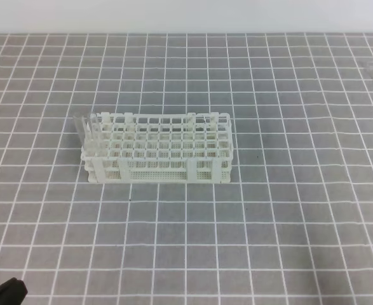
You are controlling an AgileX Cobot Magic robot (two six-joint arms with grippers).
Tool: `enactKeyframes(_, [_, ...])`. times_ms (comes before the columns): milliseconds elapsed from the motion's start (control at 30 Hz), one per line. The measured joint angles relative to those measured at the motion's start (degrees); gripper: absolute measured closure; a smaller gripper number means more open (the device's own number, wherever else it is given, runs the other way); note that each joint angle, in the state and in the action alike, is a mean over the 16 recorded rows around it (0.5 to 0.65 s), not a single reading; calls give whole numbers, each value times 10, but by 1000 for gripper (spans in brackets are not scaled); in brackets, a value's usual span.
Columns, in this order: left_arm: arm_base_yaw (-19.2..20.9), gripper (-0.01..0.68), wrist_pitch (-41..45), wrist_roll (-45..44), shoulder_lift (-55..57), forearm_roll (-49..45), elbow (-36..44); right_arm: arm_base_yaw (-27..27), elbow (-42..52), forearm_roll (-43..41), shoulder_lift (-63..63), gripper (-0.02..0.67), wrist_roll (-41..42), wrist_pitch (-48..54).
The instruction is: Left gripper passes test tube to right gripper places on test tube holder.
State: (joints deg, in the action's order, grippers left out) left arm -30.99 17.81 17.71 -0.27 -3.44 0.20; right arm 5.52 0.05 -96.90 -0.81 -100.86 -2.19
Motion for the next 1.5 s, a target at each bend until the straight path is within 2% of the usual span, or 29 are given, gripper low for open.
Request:
enactKeyframes(300, [0,674,-2,0,0,0,2,0,1,7,-3,662,-12,6])
enactKeyframes(433, [0,674,-2,0,0,0,2,0,1,77,-3,662,57,15])
enactKeyframes(567, [0,674,-2,0,1,0,2,0,1,258,-3,662,237,30])
enactKeyframes(867, [0,674,0,0,0,0,0,0,1,850,-3,662,847,104])
enactKeyframes(967, [0,674,0,0,0,0,0,0,1,993,-3,662,993,131])
enactKeyframes(1033, [0,674,1,0,0,0,0,0,1,1050,-3,662,1057,149])
enactKeyframes(1167, [0,675,1,0,0,0,0,0,1,1082,-3,662,1103,178])
enactKeyframes(1500, [0,675,1,0,0,0,0,0,1,1054,-3,662,1103,210])
